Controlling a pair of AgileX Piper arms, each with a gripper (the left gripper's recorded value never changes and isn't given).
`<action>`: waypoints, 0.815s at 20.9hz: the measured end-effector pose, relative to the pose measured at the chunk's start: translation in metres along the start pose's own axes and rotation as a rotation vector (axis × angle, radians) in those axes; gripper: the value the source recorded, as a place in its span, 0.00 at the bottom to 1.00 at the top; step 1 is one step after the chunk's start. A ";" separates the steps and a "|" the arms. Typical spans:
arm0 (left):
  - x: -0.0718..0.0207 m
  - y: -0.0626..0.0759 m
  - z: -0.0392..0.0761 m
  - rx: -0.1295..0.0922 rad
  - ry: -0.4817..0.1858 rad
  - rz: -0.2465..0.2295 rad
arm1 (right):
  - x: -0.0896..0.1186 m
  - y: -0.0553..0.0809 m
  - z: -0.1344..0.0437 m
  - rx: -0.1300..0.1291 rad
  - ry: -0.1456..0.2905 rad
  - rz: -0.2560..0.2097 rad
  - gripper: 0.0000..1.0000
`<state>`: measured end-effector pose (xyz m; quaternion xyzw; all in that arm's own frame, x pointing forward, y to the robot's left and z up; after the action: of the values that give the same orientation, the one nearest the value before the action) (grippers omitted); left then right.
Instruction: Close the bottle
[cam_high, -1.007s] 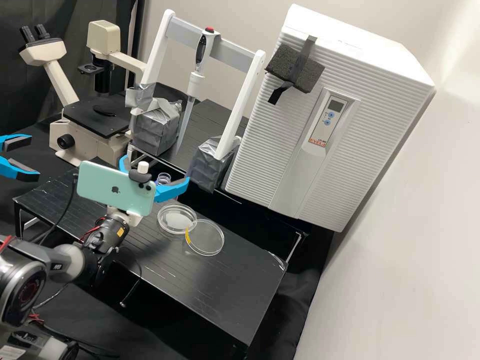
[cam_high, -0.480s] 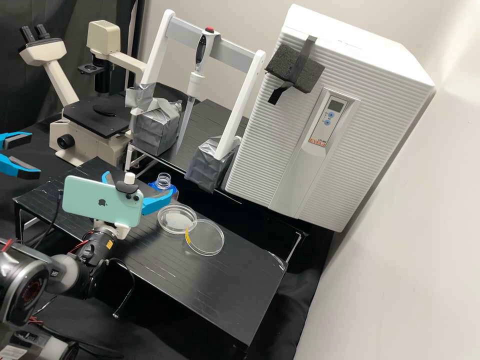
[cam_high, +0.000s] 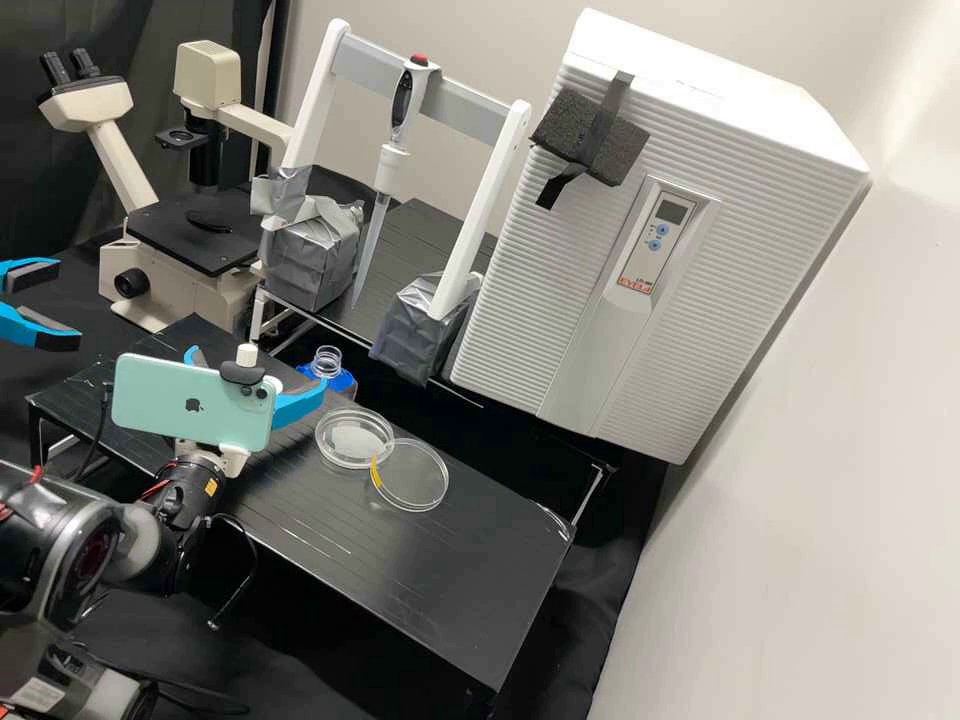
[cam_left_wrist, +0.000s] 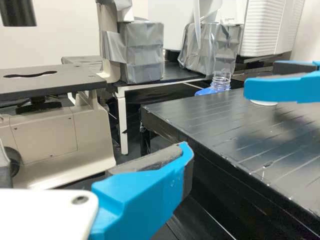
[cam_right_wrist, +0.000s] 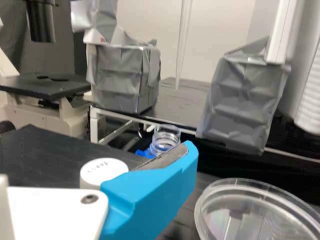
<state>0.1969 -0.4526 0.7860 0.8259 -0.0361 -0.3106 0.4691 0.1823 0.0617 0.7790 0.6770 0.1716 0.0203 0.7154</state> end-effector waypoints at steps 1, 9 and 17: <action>0.0000 0.000 0.000 0.000 0.000 0.000 | 0.001 -0.001 0.001 0.001 -0.006 -0.006 1.00; -0.0011 0.000 -0.001 -0.003 0.010 0.002 | 0.003 -0.005 0.003 -0.012 -0.011 -0.027 1.00; -0.0001 0.002 -0.002 0.004 0.008 0.006 | -0.003 -0.007 0.008 -0.010 -0.032 -0.023 1.00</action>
<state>0.1983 -0.4519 0.7882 0.8279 -0.0373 -0.3059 0.4686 0.1800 0.0529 0.7732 0.6718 0.1678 0.0022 0.7215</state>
